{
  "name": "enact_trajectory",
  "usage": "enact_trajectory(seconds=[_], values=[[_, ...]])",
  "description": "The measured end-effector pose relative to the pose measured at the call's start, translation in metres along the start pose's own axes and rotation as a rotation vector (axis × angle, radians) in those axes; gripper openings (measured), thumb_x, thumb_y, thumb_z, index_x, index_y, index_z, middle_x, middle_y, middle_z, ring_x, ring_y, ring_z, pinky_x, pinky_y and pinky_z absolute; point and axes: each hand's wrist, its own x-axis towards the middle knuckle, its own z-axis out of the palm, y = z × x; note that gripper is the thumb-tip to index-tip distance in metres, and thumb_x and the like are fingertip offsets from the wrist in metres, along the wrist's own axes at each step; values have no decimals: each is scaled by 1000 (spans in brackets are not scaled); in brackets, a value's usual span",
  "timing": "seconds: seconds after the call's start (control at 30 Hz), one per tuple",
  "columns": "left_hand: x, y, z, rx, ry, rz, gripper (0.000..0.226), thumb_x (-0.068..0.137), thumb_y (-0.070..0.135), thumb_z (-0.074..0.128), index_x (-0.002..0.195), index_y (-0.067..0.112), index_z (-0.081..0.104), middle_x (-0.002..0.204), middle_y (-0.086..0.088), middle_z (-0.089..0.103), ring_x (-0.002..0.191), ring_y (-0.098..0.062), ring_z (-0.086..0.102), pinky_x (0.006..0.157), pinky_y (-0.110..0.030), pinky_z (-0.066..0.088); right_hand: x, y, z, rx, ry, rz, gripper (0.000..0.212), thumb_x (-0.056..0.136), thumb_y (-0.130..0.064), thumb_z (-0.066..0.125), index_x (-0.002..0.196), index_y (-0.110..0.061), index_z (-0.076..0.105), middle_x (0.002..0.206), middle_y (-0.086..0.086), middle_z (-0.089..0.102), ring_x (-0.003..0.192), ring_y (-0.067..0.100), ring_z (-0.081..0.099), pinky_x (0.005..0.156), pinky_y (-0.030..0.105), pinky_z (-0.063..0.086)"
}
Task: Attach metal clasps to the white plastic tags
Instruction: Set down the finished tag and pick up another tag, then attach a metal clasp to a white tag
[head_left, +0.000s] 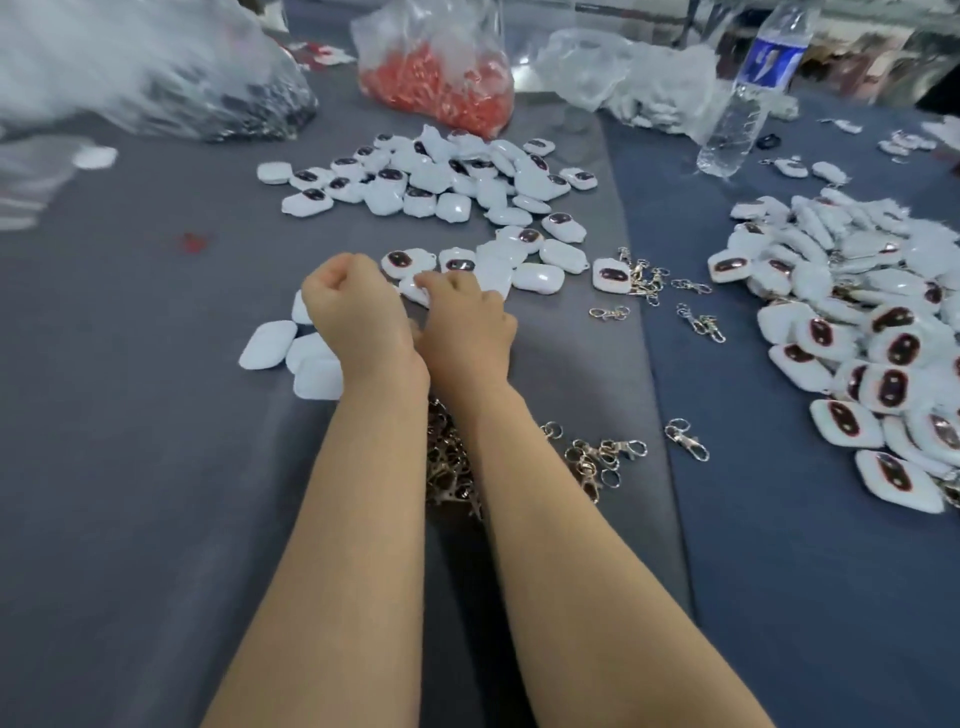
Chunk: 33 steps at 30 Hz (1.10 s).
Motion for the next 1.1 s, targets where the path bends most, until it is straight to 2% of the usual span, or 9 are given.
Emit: enact_trajectory(seconds=[0.17, 0.27, 0.33, 0.43, 0.53, 0.63, 0.8, 0.9, 1.1], values=[[1, 0, 0, 1, -14, -43, 33, 88, 8, 44, 119, 2, 54, 77, -2, 50, 56, -13, 48, 41, -14, 41, 6, -1, 4, 10, 96, 63, 31, 93, -20, 49, 124, -18, 51, 129, 4, 47, 114, 30, 45, 89, 38, 34], [-2, -3, 2, 79, -57, -7, 36, 88, 12, 50, 124, 12, 51, 120, -6, 59, 105, -21, 61, 89, -32, 53, 4, 1, -6, 337, 163, 84, 15, 96, -21, 45, 93, -13, 57, 93, 2, 59, 89, 25, 51, 70, 31, 33], [-7, -5, 4, 159, -123, 24, 42, 88, 16, 54, 129, 18, 47, 131, -3, 53, 112, -17, 56, 91, -30, 50, 0, 3, -19, 606, 185, 123, 14, 94, -22, 50, 83, -16, 55, 79, -1, 59, 81, 21, 55, 64, 26, 31], [-19, -9, 10, 250, -292, 9, 41, 88, 25, 60, 128, 18, 51, 121, -1, 58, 97, -11, 56, 70, -20, 47, -5, 11, -42, 843, 202, 191, 16, 90, -24, 60, 79, -24, 49, 80, 4, 65, 79, 23, 66, 70, 30, 48], [-30, -13, 16, 278, -417, -15, 13, 88, 26, 63, 100, 20, 61, 92, 1, 65, 84, -14, 61, 68, -23, 46, -12, 27, -67, 847, 186, 189, 14, 90, -21, 62, 78, -18, 54, 72, 3, 65, 65, 20, 68, 70, 35, 55], [-41, -19, 20, 260, -440, -3, 13, 90, 19, 62, 102, 16, 61, 88, 1, 64, 77, -13, 59, 67, -23, 48, -25, 48, -88, 920, 172, 211, 13, 93, -17, 56, 81, -17, 61, 71, 0, 65, 57, 12, 65, 65, 29, 57], [-55, -23, 27, -52, -319, -149, 17, 90, 12, 61, 104, 3, 57, 79, -3, 60, 46, -1, 57, 52, -14, 50, -53, 75, -94, 320, -135, 137, 24, 84, -40, 67, 98, -23, 59, 82, -9, 57, 74, 8, 56, 63, 22, 41], [-58, -25, 23, -208, -294, -247, 32, 90, 12, 63, 119, 0, 55, 96, -7, 65, 51, -2, 62, 53, -13, 50, -64, 69, -82, 61, -381, -23, 46, 76, -41, 72, 116, -24, 56, 99, -1, 46, 97, 22, 50, 82, 32, 43], [-55, -19, 12, -161, -344, -177, 27, 91, 11, 58, 117, 3, 56, 90, -5, 65, 63, -7, 68, 48, -13, 48, -70, 51, -64, 35, -277, -226, 13, 85, -20, 59, 82, -17, 47, 82, 8, 52, 88, 31, 54, 66, 31, 34]])
